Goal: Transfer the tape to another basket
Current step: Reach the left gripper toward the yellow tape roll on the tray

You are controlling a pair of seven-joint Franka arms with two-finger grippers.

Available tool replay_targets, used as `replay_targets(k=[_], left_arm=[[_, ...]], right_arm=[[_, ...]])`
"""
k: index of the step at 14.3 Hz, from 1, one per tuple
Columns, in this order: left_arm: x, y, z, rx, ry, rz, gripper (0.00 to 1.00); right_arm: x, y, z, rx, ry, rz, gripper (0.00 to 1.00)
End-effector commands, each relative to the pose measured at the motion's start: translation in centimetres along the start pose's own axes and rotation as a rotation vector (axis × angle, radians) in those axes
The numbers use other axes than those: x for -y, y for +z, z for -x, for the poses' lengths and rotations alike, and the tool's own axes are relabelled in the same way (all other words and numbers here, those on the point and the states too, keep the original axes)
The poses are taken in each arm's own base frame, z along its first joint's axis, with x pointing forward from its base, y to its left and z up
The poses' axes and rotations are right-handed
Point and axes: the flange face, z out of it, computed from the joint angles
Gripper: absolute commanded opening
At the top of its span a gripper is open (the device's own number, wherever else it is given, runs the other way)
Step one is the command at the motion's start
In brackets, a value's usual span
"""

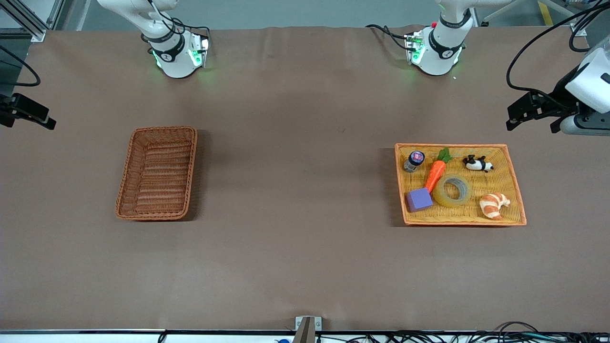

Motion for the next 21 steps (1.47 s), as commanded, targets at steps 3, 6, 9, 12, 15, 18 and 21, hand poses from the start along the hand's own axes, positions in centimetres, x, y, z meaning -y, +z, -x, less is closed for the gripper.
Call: replay_targets(k=[3,6,9,12,15,18,21], left_arm=[[0.2,-0.3,-0.3,-0.01,-0.006,-0.015,1.0],[0.2,0.9,-0.9,0.011,-0.013,-0.008,1.0],[0.8,3.0,-1.7,0.039,-0.013,-0.028,1.0],[2.6,7.1,-3.9,0.073,-0.022,-0.027,1.0],[3.6,13.6,-5.1,0.097,0.004,-0.027,1.0],[5.2,18.6,-4.4,0.117,0.022,-0.027,1.0],[6.6,24.4,-3.6,0.135,0.05,-0.024,1.0]], right_arm=[[-0.4,-0.2,0.2,-0.006,0.007,-0.008,1.0],[-0.1,-0.1,0.2,-0.006,0.002,-0.009,1.0],[-0.4,0.0,0.2,0.0,0.007,-0.009,1.0],[-0.3,0.2,0.1,0.001,0.006,-0.009,1.0],[-0.3,0.3,0.0,0.003,0.007,-0.01,1.0],[-0.4,0.4,0.0,0.007,0.007,-0.01,1.0],[-0.3,0.5,-0.1,0.006,0.006,-0.01,1.0]])
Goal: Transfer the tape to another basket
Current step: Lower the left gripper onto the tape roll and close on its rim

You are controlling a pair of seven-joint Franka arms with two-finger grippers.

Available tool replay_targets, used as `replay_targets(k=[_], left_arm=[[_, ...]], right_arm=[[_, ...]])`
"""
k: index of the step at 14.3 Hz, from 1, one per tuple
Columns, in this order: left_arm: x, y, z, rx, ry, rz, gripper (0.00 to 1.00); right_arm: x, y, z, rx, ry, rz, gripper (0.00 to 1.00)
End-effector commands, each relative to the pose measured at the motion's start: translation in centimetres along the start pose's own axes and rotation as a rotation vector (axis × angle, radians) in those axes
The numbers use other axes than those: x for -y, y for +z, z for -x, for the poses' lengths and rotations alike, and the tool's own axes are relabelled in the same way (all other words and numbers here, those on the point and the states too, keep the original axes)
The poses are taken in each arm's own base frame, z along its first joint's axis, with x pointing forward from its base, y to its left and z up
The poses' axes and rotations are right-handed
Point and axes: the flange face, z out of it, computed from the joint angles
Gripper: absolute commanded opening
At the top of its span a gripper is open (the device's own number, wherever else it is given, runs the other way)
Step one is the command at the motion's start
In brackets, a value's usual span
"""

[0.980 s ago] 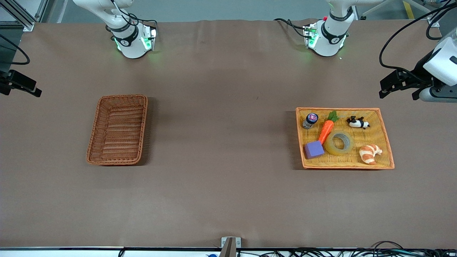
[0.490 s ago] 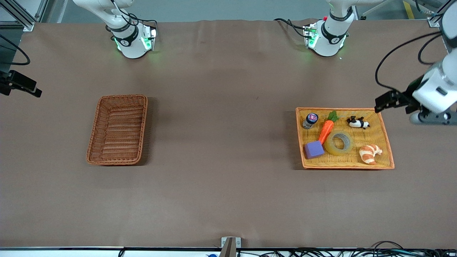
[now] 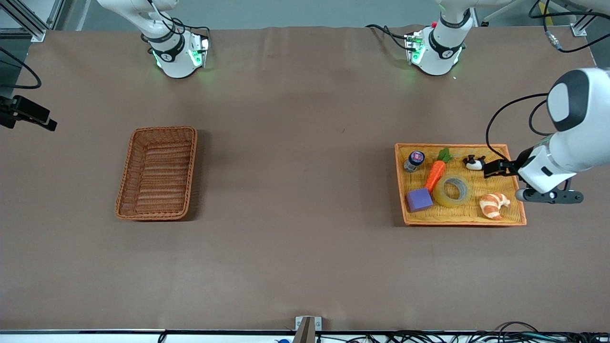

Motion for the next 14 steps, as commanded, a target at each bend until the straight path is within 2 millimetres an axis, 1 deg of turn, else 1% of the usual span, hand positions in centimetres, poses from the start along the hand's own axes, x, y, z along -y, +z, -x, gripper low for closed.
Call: replay_targets(k=[1,3,6,7,8,9,12,14], left_arm=[[0.4,4.8,0.6,0.001,0.032,-0.016,1.0],[0.8,8.6,0.3,0.006,0.072,-0.014,1.0],[1.5,13.0,-0.3,0.026,0.08,-0.01,0.98],[1.4,14.8,-0.5,0.032,0.082,-0.009,0.98],[1.4,16.1,-0.7,0.042,0.082,-0.008,0.97],[1.5,17.2,-0.8,0.048,0.081,-0.006,0.97],[1.6,19.6,-1.0,0.053,0.081,-0.005,0.94],[1.6,20.9,-1.2,0.05,0.081,-0.005,0.93]], right_arm=[[-0.1,0.1,0.1,-0.001,0.002,-0.011,1.0],[0.0,0.2,0.1,0.001,0.001,-0.01,1.0],[0.0,0.3,-0.1,-0.002,0.001,-0.01,1.0],[-0.1,0.4,-0.1,-0.002,0.003,-0.01,1.0],[-0.2,0.4,-0.1,-0.001,0.004,-0.01,1.0],[-0.2,0.4,-0.1,-0.001,0.004,-0.01,1.0],[-0.3,0.5,-0.1,0.001,0.006,-0.01,1.0],[-0.3,0.5,-0.1,0.002,0.006,-0.01,1.0]])
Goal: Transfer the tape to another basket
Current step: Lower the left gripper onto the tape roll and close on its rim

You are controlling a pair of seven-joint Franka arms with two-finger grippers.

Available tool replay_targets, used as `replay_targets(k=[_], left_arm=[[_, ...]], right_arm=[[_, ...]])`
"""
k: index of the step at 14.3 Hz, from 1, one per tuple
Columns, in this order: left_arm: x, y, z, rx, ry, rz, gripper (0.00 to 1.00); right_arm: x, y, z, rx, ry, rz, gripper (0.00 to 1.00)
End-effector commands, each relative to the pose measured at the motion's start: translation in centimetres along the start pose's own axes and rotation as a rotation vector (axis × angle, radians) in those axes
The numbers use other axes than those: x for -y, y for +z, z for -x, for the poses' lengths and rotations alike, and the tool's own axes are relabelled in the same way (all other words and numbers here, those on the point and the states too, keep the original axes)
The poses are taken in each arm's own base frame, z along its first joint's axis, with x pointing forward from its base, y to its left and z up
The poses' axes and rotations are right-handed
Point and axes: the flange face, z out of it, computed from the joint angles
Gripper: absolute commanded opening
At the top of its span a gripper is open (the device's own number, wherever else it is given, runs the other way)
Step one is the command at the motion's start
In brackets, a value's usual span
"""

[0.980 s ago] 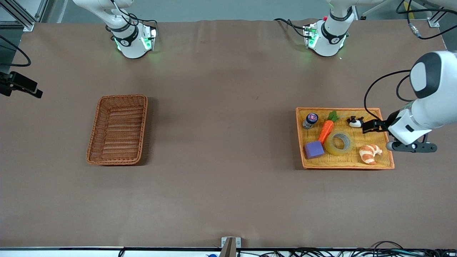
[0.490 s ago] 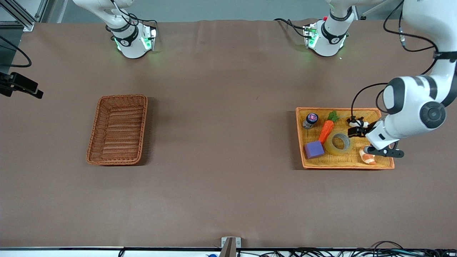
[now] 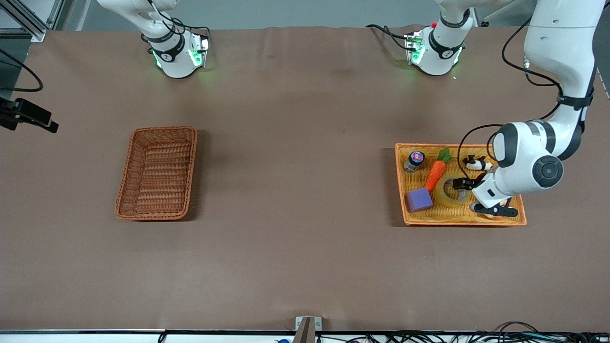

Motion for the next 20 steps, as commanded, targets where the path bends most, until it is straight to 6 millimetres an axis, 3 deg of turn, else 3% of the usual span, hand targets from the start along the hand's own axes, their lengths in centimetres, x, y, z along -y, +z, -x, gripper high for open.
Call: replay_targets(k=[1,2,4,5,7,9,13,15,16,18,20], left_arm=[[0.3,0.9,-0.3,-0.008,0.019,-0.015,0.87],[0.3,0.9,-0.1,-0.005,0.02,-0.014,0.78],[0.6,1.0,0.3,0.0,0.015,-0.015,0.39],[0.7,0.9,0.3,0.0,0.019,-0.016,0.27],[0.9,0.0,0.4,-0.009,0.035,-0.018,0.12],[1.0,-2.6,0.5,-0.048,0.08,-0.029,0.02],[0.8,-11.2,1.5,-0.094,0.068,-0.038,0.01],[-0.7,-14.0,1.9,-0.12,0.058,-0.04,0.0],[-2.1,-15.2,1.9,-0.133,0.059,-0.038,0.0],[-6.9,-16.3,1.6,-0.152,0.137,-0.031,0.0],[-13.2,-16.8,1.5,-0.164,0.141,-0.008,0.0]], right_arm=[[-0.2,0.1,0.2,-0.004,0.004,-0.011,1.0],[0.1,0.2,0.0,-0.009,-0.001,-0.011,1.0],[0.0,0.5,-0.3,-0.012,0.001,-0.01,1.0],[-0.3,0.4,-0.2,-0.012,0.005,-0.01,1.0],[-0.7,0.4,-0.1,-0.003,0.012,-0.011,1.0],[-0.6,0.5,-0.2,-0.004,0.01,-0.012,1.0],[-0.3,0.5,-0.2,-0.007,0.004,-0.01,1.0],[-0.2,0.5,-0.2,-0.006,0.002,-0.012,1.0],[-0.2,0.5,-0.2,-0.006,0.002,-0.012,1.0],[-0.2,0.5,-0.3,-0.01,0.004,-0.012,1.0],[-0.3,0.6,-0.2,-0.003,0.007,-0.012,1.0]])
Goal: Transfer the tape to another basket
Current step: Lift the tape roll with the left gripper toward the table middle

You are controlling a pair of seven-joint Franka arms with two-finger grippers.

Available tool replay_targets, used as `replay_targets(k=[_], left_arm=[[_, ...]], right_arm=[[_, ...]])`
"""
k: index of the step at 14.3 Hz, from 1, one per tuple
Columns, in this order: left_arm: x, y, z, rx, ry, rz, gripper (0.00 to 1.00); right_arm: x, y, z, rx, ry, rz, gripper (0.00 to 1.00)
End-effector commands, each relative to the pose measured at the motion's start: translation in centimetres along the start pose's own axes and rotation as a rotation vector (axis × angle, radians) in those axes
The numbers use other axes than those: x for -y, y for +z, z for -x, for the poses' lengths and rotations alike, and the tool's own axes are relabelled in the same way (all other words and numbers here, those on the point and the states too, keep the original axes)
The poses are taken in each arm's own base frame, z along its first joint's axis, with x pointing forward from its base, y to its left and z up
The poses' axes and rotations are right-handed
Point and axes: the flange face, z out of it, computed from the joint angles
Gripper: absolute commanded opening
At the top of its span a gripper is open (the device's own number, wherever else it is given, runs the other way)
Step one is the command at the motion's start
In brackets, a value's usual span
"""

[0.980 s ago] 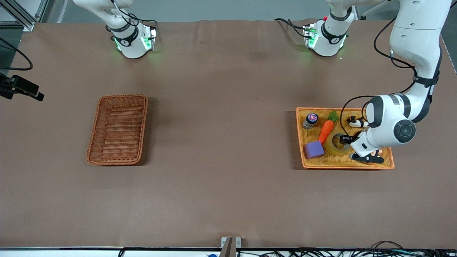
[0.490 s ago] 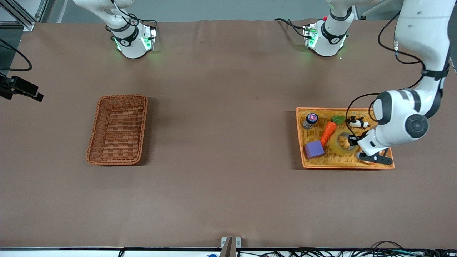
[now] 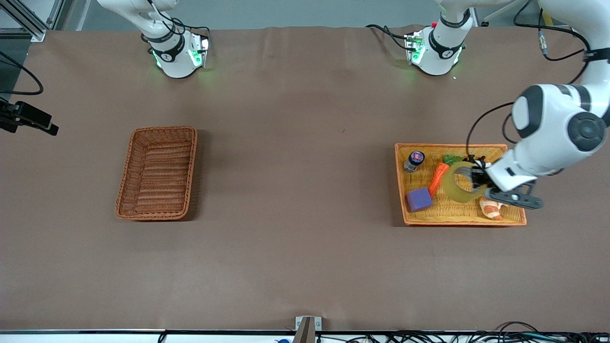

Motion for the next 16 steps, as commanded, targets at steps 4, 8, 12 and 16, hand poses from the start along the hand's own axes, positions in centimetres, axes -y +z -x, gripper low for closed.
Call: replay_targets(k=[4,8,12,16], left_arm=[[-17.3,-2.8,-3.0,0.033,-0.154,0.041,0.0],[-29.9,0.3,-3.3,0.053,-0.236,0.012,0.01],[-37.9,6.6,-3.8,0.106,-0.299,0.037,0.0],[-43.4,10.9,-4.9,0.113,-0.241,0.095,0.03]], right_arm=[[-0.2,0.2,0.2,0.001,0.004,-0.01,1.0],[0.1,0.2,0.1,-0.001,-0.001,-0.01,1.0],[0.4,-0.1,0.3,-0.005,-0.007,-0.01,1.0],[0.4,0.0,0.3,0.001,-0.007,-0.01,1.0]])
